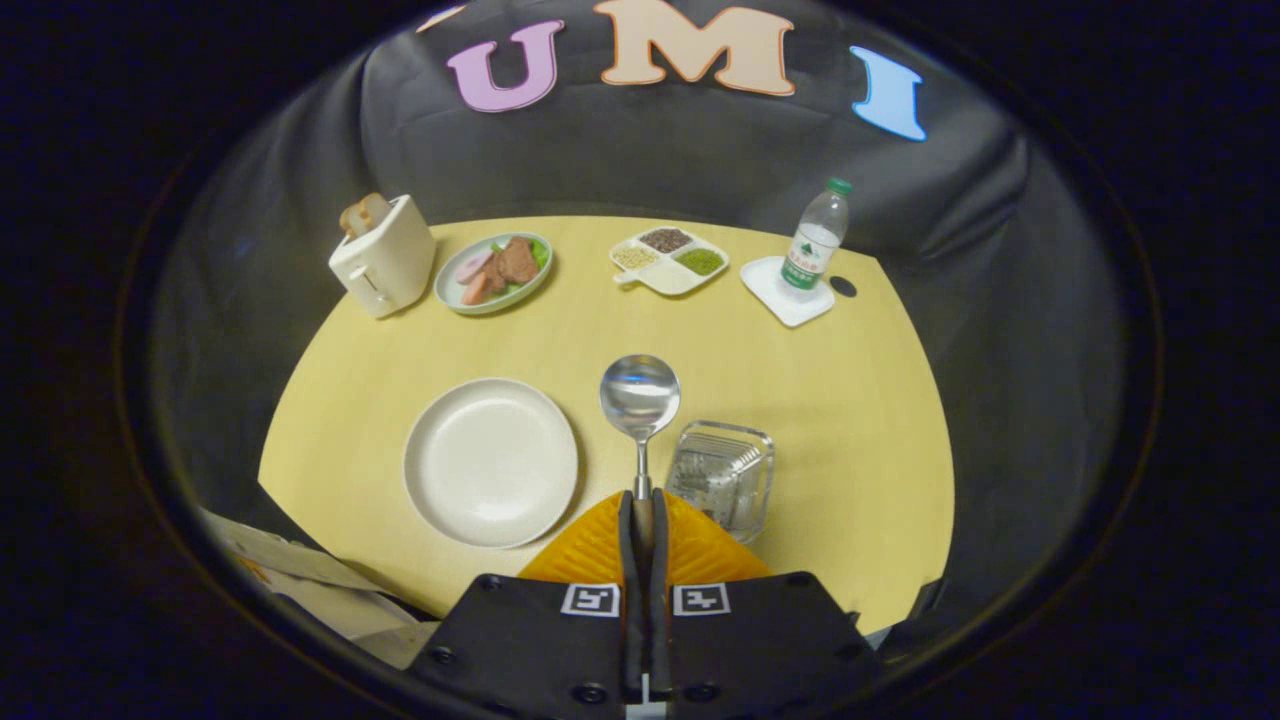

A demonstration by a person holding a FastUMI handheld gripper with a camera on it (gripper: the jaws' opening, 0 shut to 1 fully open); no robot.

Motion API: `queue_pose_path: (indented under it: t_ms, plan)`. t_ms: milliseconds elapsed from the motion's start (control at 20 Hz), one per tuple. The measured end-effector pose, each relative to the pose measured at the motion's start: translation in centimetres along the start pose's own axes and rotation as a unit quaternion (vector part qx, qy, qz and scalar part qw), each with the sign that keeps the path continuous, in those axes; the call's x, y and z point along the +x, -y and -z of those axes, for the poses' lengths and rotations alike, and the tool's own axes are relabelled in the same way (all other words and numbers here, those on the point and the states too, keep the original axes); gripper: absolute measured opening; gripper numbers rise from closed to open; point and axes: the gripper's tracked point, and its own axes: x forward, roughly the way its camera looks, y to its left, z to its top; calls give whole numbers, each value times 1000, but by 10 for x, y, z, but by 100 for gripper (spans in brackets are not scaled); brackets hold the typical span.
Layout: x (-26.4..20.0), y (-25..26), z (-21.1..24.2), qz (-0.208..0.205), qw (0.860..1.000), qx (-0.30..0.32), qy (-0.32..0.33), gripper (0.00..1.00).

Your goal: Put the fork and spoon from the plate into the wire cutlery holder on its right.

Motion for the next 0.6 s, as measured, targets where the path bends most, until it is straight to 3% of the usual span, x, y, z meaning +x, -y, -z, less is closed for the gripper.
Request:
queue_pose_path:
  t_ms: [600]
  plan:
    - [6,51,30,15,997,-19,-74,6]
